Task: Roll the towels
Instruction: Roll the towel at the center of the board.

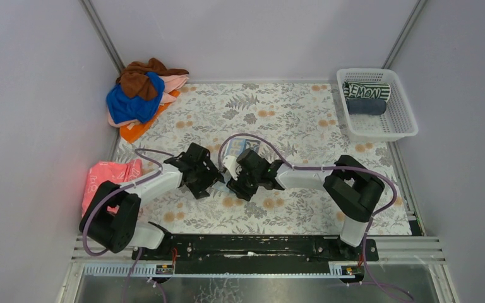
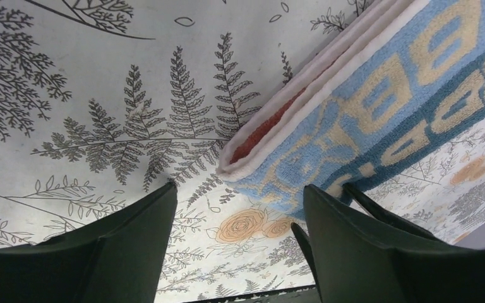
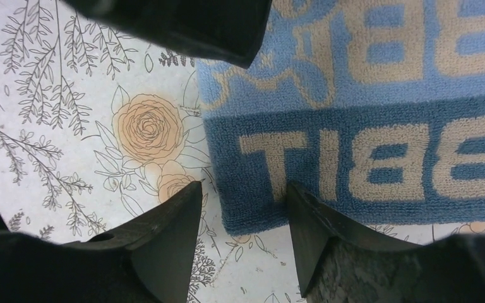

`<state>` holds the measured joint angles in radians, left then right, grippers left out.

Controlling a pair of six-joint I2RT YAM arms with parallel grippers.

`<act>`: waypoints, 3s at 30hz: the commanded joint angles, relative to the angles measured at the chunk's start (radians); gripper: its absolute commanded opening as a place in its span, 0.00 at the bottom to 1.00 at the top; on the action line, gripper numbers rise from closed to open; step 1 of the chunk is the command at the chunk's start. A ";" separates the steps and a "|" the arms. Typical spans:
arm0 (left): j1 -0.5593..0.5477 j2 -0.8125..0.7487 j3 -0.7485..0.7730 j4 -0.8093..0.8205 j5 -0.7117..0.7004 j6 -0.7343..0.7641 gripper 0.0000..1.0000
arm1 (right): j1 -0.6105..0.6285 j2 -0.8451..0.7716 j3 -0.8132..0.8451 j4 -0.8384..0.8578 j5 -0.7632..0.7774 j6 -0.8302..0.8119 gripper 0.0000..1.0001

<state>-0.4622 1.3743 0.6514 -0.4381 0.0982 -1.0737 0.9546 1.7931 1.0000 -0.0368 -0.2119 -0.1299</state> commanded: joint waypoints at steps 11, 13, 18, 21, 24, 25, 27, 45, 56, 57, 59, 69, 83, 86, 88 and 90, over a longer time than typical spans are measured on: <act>-0.004 0.154 -0.038 -0.010 -0.055 -0.040 0.57 | 0.130 0.054 -0.023 -0.041 0.250 -0.052 0.56; -0.004 0.155 -0.046 -0.008 -0.062 -0.048 0.54 | 0.137 0.045 -0.020 -0.043 0.255 -0.054 0.56; -0.004 0.155 -0.068 -0.009 -0.087 -0.065 0.48 | 0.138 -0.017 -0.034 -0.025 0.217 -0.050 0.57; -0.004 0.170 -0.067 -0.011 -0.094 -0.075 0.45 | 0.138 -0.067 -0.052 0.017 0.176 -0.035 0.58; -0.004 0.193 -0.055 -0.023 -0.105 -0.079 0.42 | 0.138 -0.117 -0.094 0.097 0.156 -0.021 0.59; -0.004 0.199 -0.051 -0.031 -0.114 -0.081 0.42 | 0.138 -0.124 -0.110 0.128 0.155 -0.020 0.59; -0.004 0.208 -0.050 -0.038 -0.123 -0.084 0.41 | 0.138 -0.149 -0.127 0.180 0.154 -0.021 0.59; -0.004 0.212 -0.053 -0.036 -0.117 -0.080 0.34 | 0.138 -0.050 -0.082 0.088 0.126 -0.061 0.52; -0.005 0.222 -0.042 -0.045 -0.125 -0.076 0.30 | 0.138 0.024 -0.101 0.039 0.225 -0.041 0.45; -0.003 0.222 -0.040 -0.047 -0.127 -0.074 0.30 | 0.138 0.024 -0.098 0.035 0.227 -0.043 0.42; -0.003 0.226 -0.035 -0.051 -0.132 -0.072 0.28 | 0.138 0.024 -0.092 0.029 0.223 -0.045 0.34; 0.034 0.192 -0.011 -0.090 -0.143 -0.047 0.12 | 0.099 -0.042 -0.097 0.067 0.032 0.030 0.00; 0.049 -0.096 0.014 -0.202 -0.193 -0.025 0.63 | -0.132 0.017 -0.088 0.293 -0.529 0.373 0.00; 0.050 -0.146 0.005 -0.210 -0.177 -0.006 0.68 | -0.175 0.075 -0.087 0.373 -0.619 0.499 0.00; 0.049 -0.175 -0.005 -0.214 -0.160 0.004 0.71 | -0.198 0.117 -0.094 0.453 -0.671 0.605 0.00; 0.050 -0.208 -0.020 -0.221 -0.152 0.006 0.75 | -0.220 0.155 -0.107 0.533 -0.708 0.697 0.00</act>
<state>-0.4179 1.2186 0.6632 -0.6022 -0.0380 -1.0939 0.7761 1.8915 0.9089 0.2996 -0.7509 0.3283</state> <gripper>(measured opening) 0.720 0.025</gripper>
